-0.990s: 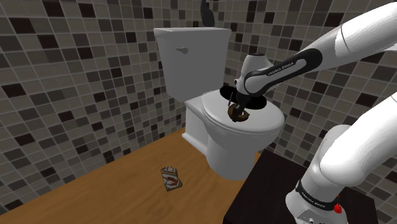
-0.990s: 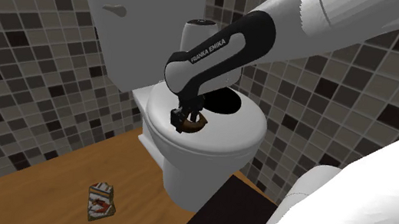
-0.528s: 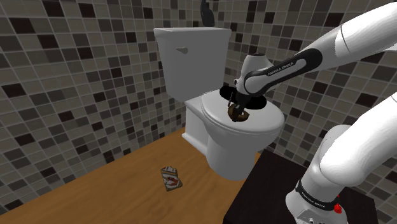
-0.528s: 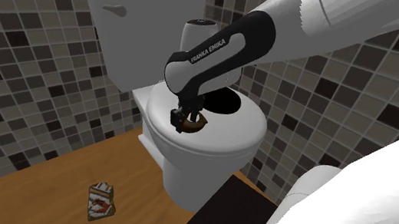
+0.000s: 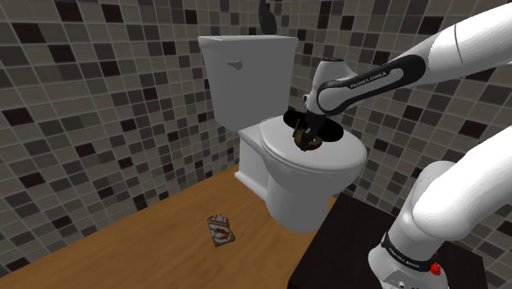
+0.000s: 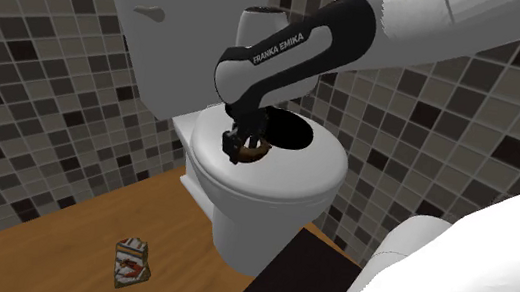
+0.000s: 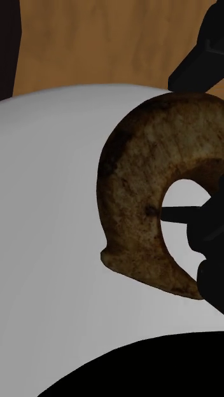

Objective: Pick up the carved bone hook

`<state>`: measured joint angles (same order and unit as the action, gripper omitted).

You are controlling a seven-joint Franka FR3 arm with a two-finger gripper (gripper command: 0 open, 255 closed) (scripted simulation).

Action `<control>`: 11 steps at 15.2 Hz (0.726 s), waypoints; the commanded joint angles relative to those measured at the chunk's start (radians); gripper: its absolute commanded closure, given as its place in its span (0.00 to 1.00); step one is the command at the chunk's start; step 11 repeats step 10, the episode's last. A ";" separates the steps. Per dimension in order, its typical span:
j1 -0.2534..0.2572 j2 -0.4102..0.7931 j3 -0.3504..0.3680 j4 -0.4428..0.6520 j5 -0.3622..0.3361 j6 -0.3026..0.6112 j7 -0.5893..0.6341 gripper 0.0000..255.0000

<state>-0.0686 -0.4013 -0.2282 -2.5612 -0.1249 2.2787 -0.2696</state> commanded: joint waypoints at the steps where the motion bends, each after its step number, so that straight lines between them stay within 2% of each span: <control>1: -0.001 -0.014 0.001 0.018 0.000 -0.032 -0.002 1.00; 8: 0.000 -0.052 0.011 0.084 0.003 -0.136 -0.002 1.00; 11: 0.000 -0.053 0.011 0.086 0.003 -0.138 -0.002 1.00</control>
